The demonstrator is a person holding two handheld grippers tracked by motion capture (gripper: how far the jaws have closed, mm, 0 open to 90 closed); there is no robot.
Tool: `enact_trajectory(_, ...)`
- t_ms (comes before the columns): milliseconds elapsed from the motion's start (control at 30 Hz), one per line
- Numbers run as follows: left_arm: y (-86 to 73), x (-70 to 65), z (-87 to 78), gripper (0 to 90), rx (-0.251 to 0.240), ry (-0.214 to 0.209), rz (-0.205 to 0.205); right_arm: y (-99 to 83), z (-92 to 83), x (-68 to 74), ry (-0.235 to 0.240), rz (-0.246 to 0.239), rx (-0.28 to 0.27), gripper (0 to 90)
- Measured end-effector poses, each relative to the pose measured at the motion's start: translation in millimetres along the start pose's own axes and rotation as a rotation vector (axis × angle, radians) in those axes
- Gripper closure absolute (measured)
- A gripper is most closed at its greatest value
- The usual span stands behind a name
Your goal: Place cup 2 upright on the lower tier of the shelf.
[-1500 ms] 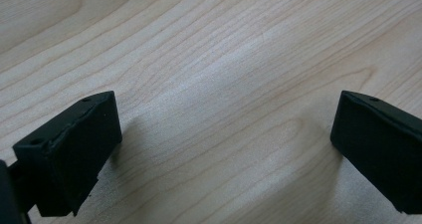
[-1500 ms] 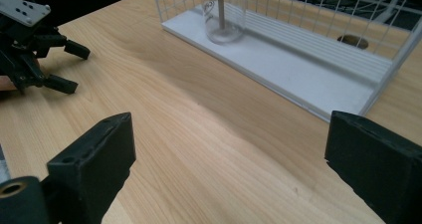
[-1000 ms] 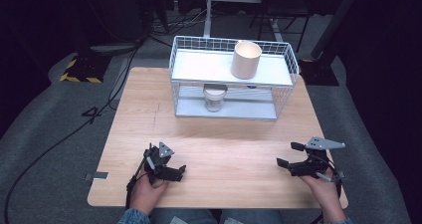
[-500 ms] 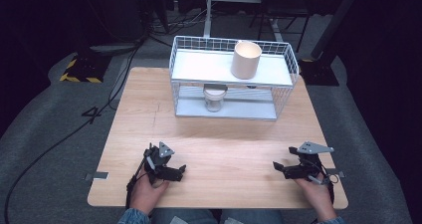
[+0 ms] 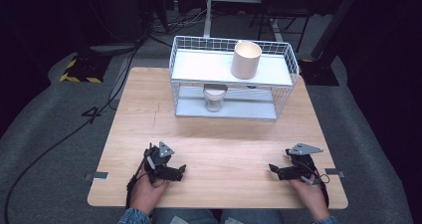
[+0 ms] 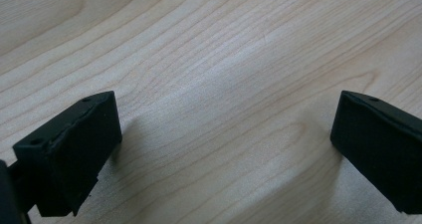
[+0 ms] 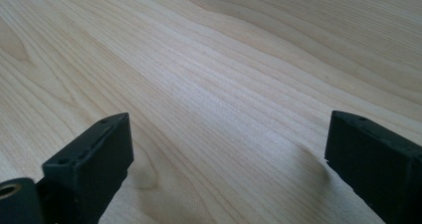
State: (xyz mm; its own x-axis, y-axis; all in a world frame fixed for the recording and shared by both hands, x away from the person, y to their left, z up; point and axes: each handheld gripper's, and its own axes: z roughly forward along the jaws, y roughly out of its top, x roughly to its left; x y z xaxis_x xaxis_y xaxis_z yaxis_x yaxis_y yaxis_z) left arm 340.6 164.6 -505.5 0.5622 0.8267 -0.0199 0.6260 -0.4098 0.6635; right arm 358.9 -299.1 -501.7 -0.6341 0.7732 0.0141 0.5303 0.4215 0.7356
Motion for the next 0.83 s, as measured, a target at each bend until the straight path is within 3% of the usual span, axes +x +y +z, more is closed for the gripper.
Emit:
enact_trajectory(300, 0.2, 0.0, 0.1, 0.1, 0.001, -0.001, -0.002, 0.3, 5.9, 0.9, -0.018, -0.005, 0.022, 4.8)
enact_trajectory(467, 0.2, 0.0, 0.1, 0.1, 0.001, 0.000, -0.002, 2.2, 8.8, 1.4, -0.035, 0.003, 0.039, 0.0)
enact_trajectory(833, -0.5, 2.7, -0.1, 0.3, -0.001, -0.006, -0.010, 2.6, 9.6, 0.5, -0.045, 0.019, 0.038, 0.0)
